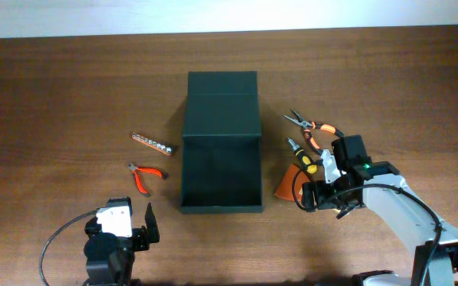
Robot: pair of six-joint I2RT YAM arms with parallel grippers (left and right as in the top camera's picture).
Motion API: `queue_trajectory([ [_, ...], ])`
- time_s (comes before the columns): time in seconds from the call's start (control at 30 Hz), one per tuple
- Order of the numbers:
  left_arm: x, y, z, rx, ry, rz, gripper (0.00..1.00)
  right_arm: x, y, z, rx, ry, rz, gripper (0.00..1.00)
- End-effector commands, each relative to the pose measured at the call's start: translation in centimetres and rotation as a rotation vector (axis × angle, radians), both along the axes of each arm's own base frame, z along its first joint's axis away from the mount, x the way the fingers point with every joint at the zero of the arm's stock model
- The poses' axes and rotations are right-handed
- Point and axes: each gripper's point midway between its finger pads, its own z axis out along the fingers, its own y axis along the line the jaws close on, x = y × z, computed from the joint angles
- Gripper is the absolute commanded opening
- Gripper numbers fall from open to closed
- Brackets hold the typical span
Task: Pack container
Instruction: 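Move the right gripper down over the orange scraper's wooden handle, then close the right gripper on the scraper handle and lift it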
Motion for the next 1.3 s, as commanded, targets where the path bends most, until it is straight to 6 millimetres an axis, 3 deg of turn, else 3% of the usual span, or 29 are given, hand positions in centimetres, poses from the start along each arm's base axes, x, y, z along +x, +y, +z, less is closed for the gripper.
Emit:
queue_trajectory([
  [0.0, 0.0, 0.1, 0.0, -0.008, -0.007, 0.010, 0.99, -0.3, 0.4, -0.1, 0.030, 0.011, 0.017, 0.99],
  [0.43, 0.0, 0.1, 0.0, -0.008, -0.007, 0.010, 0.99, -1.3, -1.6, -0.7, -0.085, 0.058, 0.008, 1.00],
  [0.77, 0.0, 0.1, 0.0, -0.008, -0.007, 0.010, 0.99, -1.3, -1.6, -0.9, -0.085, 0.064, 0.006, 0.89],
  [1.17, 0.0, 0.1, 0.0, -0.008, -0.007, 0.010, 0.99, -1.4, -1.8, -2.7, -0.103, 0.115, -0.032, 0.87],
  [1.27, 0.0, 0.1, 0.0, -0.008, -0.007, 0.010, 0.99, -1.4, -1.8, -2.8, -0.103, 0.121, -0.046, 0.79],
])
